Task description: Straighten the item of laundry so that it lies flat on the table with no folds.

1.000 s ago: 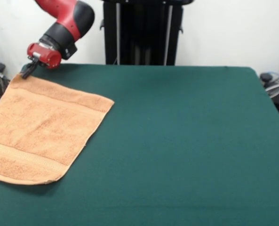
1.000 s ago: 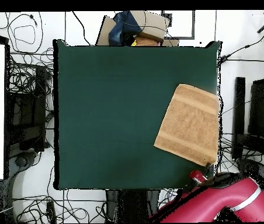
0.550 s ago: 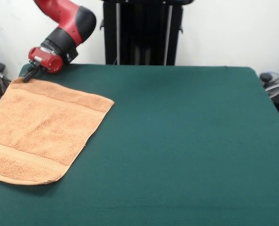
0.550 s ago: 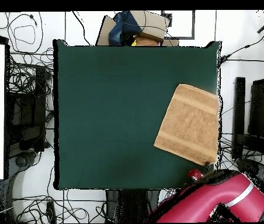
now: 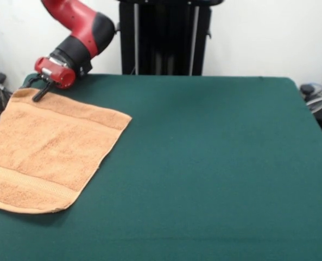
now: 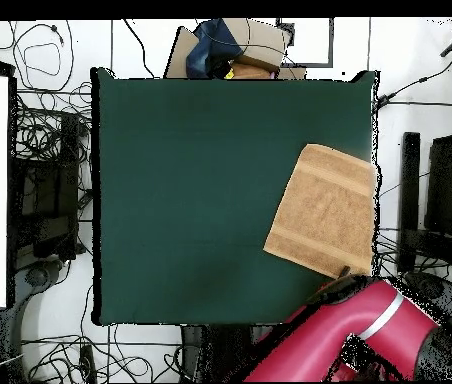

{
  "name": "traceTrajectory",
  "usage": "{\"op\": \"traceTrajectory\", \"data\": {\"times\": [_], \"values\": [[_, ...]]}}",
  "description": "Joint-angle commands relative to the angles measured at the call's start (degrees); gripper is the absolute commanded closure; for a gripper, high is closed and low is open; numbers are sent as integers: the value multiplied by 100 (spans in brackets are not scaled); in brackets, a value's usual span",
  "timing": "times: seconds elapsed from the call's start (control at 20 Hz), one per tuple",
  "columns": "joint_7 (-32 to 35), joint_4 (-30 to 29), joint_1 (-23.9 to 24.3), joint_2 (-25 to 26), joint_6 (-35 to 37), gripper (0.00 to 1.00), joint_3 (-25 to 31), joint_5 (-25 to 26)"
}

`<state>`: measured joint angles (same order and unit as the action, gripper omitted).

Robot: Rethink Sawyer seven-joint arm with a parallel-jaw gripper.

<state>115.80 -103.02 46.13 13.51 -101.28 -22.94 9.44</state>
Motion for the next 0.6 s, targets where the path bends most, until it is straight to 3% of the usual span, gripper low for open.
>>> {"op": "traceTrajectory", "data": {"times": [0.05, 0.6], "values": [[-158, 380, -315, 281, -101, 0, 107, -512], [-78, 300, -533, 286, -120, 0, -105, -650]]}}
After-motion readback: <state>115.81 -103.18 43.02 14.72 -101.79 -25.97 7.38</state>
